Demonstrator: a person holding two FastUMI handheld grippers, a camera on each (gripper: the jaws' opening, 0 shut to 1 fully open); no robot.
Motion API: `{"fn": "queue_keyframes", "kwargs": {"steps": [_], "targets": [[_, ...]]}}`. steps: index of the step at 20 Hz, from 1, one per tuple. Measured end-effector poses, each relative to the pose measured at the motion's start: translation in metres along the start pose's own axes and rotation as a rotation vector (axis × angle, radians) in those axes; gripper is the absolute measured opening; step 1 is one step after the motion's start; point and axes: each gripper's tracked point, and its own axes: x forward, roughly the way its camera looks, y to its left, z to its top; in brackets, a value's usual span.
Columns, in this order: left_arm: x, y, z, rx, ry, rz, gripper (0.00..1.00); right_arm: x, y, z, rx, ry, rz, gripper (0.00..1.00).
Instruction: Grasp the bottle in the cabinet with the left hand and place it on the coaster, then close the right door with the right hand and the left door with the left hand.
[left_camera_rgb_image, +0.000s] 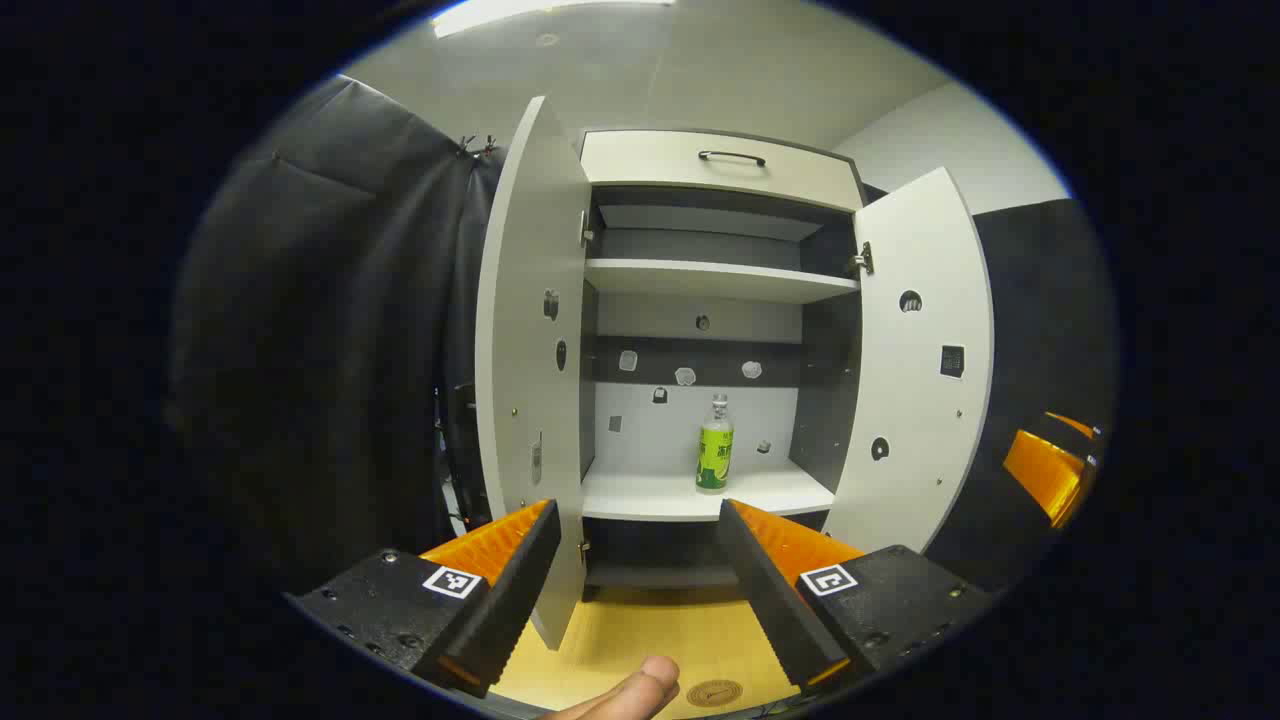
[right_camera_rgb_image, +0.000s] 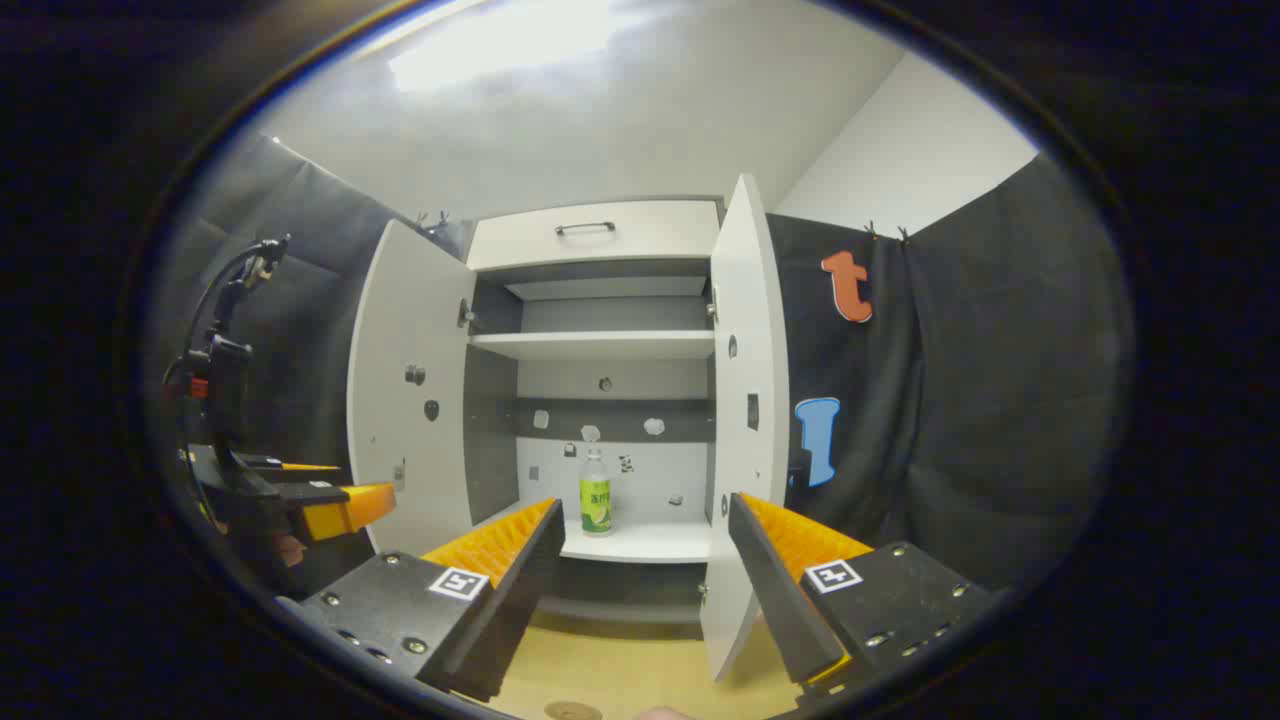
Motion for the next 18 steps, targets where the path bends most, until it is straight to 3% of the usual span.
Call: {"fn": "queue_keyframes", "kwargs": {"steps": [2, 8, 10, 11, 18], "targets": [[0.008, 0.003, 0.001, 0.005, 0.001, -0.017, 1.0, 0.008, 0.0, -0.004, -0.014, -0.001, -0.014, 0.99], [0.034, -0.007, -0.009, -0.015, 0.021, -0.074, 1.0, 0.027, 0.015, -0.004, -0.02, -0.047, 0.041, 0.99], [0.046, -0.01, -0.012, -0.01, 0.018, -0.079, 1.0, 0.036, 0.015, -0.007, -0.028, -0.039, 0.032, 0.95], [0.051, -0.012, -0.014, -0.007, 0.022, -0.086, 1.0, 0.04, 0.014, -0.01, -0.032, -0.031, 0.023, 0.99], [0.102, -0.018, -0.025, 0.024, 0.035, -0.105, 1.0, 0.072, 0.013, -0.03, -0.049, -0.003, -0.01, 0.99]]}}
